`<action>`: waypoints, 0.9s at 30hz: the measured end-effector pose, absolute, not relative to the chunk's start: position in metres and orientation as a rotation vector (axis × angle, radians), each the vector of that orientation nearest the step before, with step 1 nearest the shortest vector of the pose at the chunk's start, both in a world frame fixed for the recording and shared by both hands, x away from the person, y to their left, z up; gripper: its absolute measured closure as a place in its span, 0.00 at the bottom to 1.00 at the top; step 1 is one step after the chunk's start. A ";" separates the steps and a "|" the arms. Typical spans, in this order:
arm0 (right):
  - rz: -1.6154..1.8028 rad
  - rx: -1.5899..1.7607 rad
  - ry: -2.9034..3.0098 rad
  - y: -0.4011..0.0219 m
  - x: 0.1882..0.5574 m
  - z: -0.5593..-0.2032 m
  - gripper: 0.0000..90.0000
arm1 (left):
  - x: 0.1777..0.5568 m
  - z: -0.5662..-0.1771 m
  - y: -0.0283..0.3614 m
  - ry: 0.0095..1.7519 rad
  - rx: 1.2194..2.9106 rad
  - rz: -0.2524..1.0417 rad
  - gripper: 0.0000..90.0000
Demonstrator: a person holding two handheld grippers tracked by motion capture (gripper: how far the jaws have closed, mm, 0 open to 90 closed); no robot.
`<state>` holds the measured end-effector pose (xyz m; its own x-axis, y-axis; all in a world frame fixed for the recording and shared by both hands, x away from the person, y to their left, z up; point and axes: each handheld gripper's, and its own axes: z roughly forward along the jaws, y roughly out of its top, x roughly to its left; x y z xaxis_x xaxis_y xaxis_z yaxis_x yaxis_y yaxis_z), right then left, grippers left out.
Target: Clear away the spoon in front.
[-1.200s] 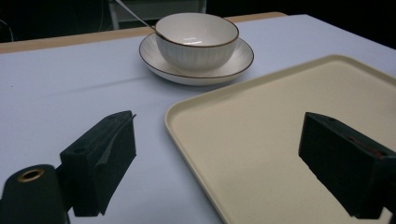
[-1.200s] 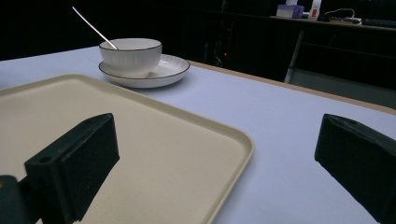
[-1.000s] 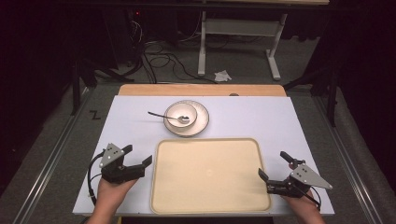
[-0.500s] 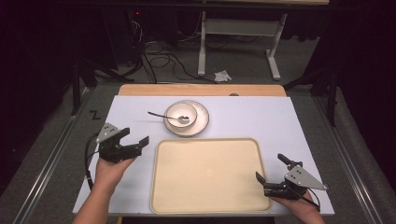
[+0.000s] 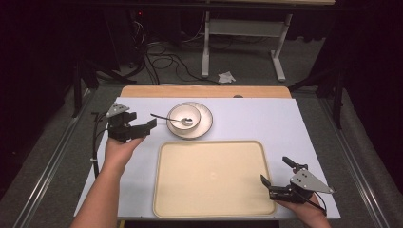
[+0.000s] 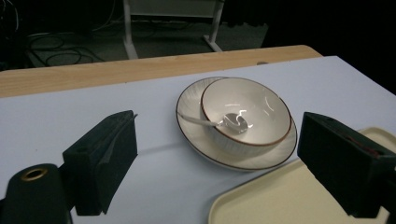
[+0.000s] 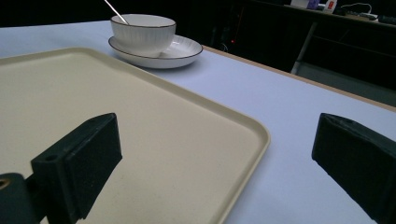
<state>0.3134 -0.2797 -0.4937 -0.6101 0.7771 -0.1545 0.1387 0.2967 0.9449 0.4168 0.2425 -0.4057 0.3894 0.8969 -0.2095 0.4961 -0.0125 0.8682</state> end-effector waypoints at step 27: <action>1.354 0.846 1.929 -0.282 0.311 -0.496 0.04 | 0.475 -0.427 0.245 1.444 1.665 0.317 0.24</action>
